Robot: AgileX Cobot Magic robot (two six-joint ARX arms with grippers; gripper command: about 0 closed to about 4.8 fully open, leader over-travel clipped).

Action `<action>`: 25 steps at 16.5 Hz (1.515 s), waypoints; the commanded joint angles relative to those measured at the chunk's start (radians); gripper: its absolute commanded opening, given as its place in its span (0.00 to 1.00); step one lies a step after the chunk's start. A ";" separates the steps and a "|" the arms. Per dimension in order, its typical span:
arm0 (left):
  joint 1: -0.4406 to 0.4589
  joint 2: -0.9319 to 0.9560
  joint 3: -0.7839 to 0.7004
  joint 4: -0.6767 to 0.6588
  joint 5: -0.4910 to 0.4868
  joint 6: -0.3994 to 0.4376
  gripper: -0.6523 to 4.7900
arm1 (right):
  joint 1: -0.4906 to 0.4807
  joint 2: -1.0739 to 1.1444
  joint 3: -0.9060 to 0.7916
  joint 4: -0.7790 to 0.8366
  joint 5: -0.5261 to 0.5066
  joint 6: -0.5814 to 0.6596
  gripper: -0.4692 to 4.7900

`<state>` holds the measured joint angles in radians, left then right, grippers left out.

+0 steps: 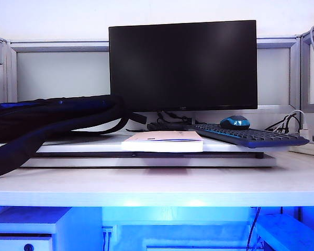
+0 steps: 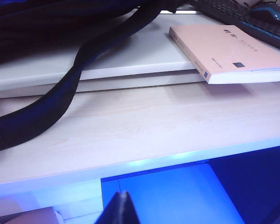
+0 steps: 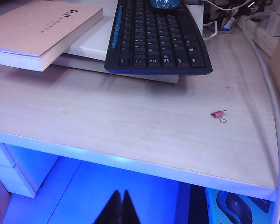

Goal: Pick up the book on the desk and put it into the open backpack.

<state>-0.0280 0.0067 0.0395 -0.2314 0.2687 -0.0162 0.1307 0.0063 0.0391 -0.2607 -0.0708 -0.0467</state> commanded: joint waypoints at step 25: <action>0.000 0.001 -0.003 0.428 0.116 -0.538 0.79 | 0.001 0.000 -0.001 0.266 -0.094 0.587 0.58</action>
<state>-0.0280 0.0067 0.0338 0.1280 0.3763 -0.4747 0.1307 0.0063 0.0360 -0.0380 -0.1581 0.4156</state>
